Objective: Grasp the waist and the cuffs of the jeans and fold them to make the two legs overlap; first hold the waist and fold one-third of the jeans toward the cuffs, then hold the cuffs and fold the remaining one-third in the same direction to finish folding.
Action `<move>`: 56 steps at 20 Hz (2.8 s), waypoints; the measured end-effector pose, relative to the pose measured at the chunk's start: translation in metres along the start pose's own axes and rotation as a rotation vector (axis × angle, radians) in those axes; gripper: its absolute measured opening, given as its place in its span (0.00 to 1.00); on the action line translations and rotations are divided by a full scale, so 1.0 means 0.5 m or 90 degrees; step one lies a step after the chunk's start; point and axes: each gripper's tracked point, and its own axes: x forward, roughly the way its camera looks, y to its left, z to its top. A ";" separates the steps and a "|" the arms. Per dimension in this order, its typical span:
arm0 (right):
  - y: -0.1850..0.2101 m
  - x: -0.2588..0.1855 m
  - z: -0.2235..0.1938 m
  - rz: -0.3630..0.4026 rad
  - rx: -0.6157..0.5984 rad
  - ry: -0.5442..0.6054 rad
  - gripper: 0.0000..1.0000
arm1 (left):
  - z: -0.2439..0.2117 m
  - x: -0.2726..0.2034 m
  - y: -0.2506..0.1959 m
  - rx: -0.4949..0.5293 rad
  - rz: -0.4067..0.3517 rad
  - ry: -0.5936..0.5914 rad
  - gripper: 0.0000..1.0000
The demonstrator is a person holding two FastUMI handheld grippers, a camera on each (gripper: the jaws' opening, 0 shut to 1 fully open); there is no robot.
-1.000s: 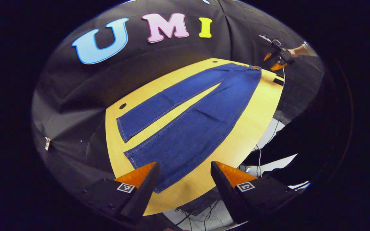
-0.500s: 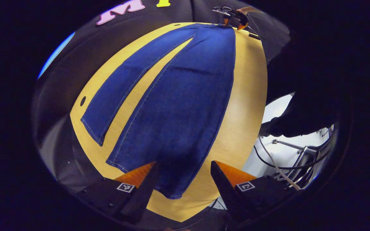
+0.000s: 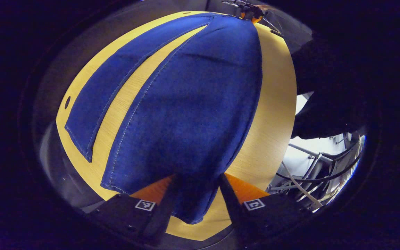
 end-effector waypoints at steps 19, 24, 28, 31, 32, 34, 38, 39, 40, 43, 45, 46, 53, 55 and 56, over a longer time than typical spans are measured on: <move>-0.159 -0.266 0.238 -0.055 0.308 -0.321 0.06 | 0.169 -0.217 0.287 -0.358 0.120 -0.180 0.06; -0.268 -0.225 0.362 -0.110 0.328 -0.333 0.05 | 0.225 -0.191 0.453 -0.448 0.189 -0.192 0.06; -0.307 -0.089 0.416 -0.118 0.351 -0.299 0.05 | 0.261 -0.116 0.533 -0.510 0.257 -0.186 0.06; -0.331 -0.048 0.451 -0.128 0.374 -0.321 0.05 | 0.259 -0.096 0.574 -0.527 0.305 -0.184 0.41; -0.333 -0.041 0.465 -0.118 0.391 -0.339 0.08 | 0.264 -0.106 0.585 -0.533 0.323 -0.198 0.68; -0.348 -0.035 0.499 -0.097 0.429 -0.373 0.40 | 0.272 -0.149 0.607 -0.527 0.366 -0.246 0.97; -0.382 -0.090 0.523 -0.076 0.518 -0.437 0.99 | 0.313 -0.287 0.600 -0.527 0.406 -0.378 0.97; -0.400 -0.113 0.515 -0.090 0.534 -0.451 0.99 | 0.318 -0.316 0.590 -0.522 0.409 -0.405 0.97; -0.417 -0.139 0.501 -0.106 0.545 -0.462 0.99 | 0.329 -0.347 0.573 -0.517 0.404 -0.437 0.97; -0.462 -0.232 0.447 -0.147 0.611 -0.508 1.00 | 0.362 -0.437 0.501 -0.508 0.398 -0.523 0.98; -0.454 -0.266 0.384 -0.153 0.683 -0.499 0.99 | 0.379 -0.473 0.455 -0.499 0.387 -0.564 0.97; -0.451 -0.264 0.355 -0.152 0.729 -0.497 0.99 | 0.385 -0.485 0.431 -0.494 0.379 -0.574 0.97; -0.439 -0.111 0.315 -0.052 1.078 -0.447 0.98 | 0.365 -0.471 0.280 -0.462 0.334 -0.551 0.97; -0.407 -0.078 0.324 -0.016 1.135 -0.437 0.99 | 0.350 -0.463 0.266 -0.468 0.332 -0.530 0.97; -0.398 -0.064 0.327 -0.011 1.144 -0.421 0.99 | 0.352 -0.465 0.260 -0.468 0.329 -0.528 0.98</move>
